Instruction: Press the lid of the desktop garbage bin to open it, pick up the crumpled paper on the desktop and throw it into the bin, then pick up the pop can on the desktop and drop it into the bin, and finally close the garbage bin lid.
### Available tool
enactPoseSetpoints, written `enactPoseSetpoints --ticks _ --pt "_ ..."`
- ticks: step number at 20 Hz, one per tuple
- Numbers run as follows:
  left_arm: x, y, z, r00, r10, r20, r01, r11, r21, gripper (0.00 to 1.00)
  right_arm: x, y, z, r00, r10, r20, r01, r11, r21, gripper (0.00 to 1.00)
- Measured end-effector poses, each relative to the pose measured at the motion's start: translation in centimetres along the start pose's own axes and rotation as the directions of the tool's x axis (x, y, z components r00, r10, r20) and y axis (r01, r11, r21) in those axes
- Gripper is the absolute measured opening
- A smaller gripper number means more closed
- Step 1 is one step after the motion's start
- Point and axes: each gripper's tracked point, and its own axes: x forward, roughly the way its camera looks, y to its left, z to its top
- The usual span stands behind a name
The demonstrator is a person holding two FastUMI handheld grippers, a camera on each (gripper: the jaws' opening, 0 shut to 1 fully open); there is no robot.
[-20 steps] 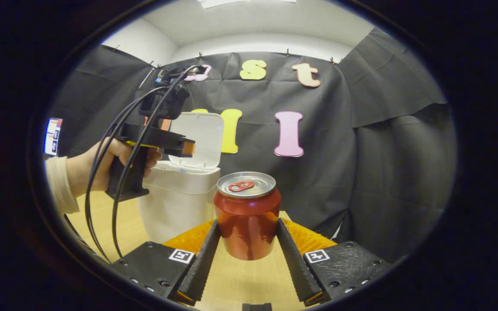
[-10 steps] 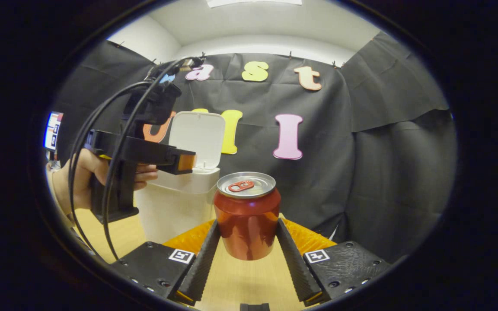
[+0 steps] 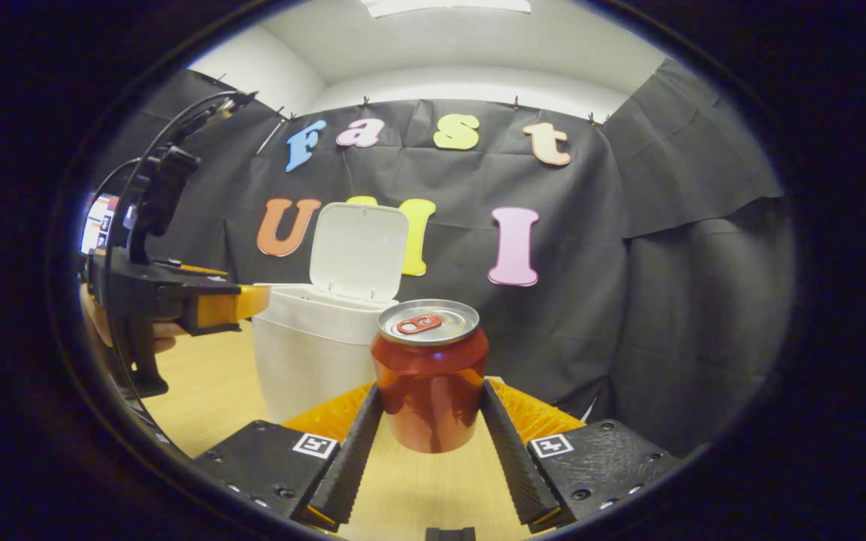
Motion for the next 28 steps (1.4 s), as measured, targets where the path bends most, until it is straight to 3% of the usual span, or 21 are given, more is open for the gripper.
enactPoseSetpoints --ticks 6,11,16,20,26,28 --pt "-2.4 4.9 -0.3 0.998 0.047 0.051 -0.048 0.999 0.025 0.99 -1.2 1.1 1.4 0.999 -0.039 -0.014 0.039 0.999 0.019 0.78" --pt "-3.6 5.3 -1.3 0.999 0.021 0.025 -0.022 0.998 0.057 0.99 -1.9 3.4 4.7 1.000 -0.014 0.005 0.014 0.998 0.067 0.78" --pt "-3.8 4.6 -3.2 0.999 -0.039 -0.017 0.039 0.999 0.006 0.99 -1.4 5.8 9.6 0.999 0.034 0.022 -0.036 0.996 0.077 0.78" --pt "-3.9 6.0 -4.2 0.999 -0.028 -0.029 0.027 0.999 -0.024 0.99 0.1 7.6 14.0 0.996 0.070 0.046 -0.071 0.997 0.028 0.78" --pt "-4.2 8.2 -5.6 0.998 0.010 -0.064 -0.013 0.999 -0.036 0.99 4.2 11.7 18.7 0.998 0.030 0.061 -0.024 0.994 -0.107 0.79" --pt "-4.4 8.5 -5.6 0.998 0.011 -0.064 -0.014 0.999 -0.037 0.99 5.7 12.8 18.9 0.998 0.012 0.055 -0.007 0.995 -0.097 0.79"
